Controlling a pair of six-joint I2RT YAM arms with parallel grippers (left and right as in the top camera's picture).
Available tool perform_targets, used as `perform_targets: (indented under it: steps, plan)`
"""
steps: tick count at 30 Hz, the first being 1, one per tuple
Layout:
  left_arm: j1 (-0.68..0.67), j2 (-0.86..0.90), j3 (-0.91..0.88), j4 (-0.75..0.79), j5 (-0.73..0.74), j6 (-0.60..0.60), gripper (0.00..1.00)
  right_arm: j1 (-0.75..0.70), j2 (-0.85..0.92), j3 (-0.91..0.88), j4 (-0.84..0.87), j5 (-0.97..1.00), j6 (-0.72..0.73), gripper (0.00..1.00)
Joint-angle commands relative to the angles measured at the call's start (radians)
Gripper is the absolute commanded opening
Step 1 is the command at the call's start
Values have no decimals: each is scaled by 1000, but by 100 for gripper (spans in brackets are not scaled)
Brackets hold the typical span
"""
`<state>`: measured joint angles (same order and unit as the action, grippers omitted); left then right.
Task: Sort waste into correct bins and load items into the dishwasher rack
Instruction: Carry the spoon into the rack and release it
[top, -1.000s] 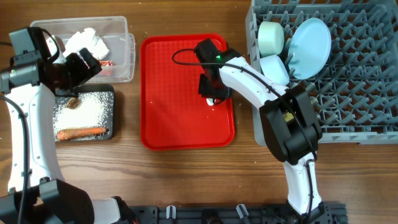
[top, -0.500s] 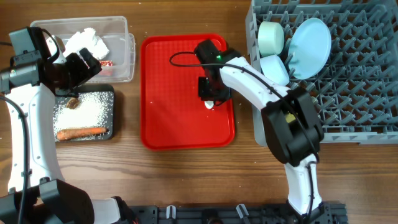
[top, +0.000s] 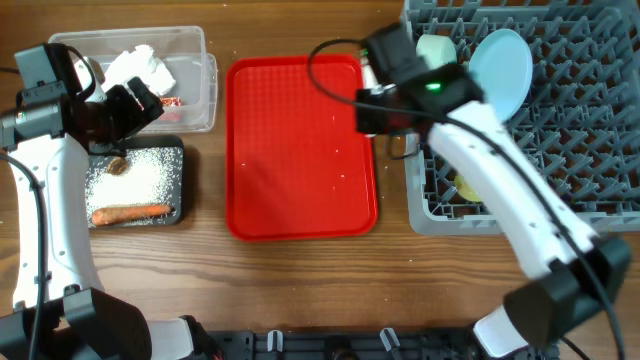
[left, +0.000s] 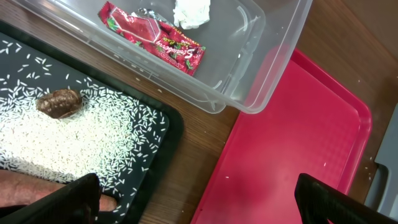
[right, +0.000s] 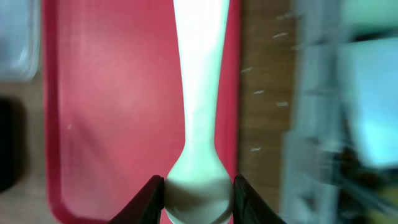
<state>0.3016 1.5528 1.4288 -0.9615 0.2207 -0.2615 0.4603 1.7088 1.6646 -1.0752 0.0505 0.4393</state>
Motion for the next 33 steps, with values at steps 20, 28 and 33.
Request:
perform_targets:
  steps: [20, 28, 33]
  plan:
    - [5, -1, 2, 3, -6, -9, 100, -623, -108, -211, -101, 111, -21, 12]
    - [5, -1, 2, 3, -6, -9, 100, -632, -110, -235, -78, 129, -21, 50]
    - [5, -1, 2, 3, -6, -9, 100, -632, -135, -166, -146, 117, -58, 59]
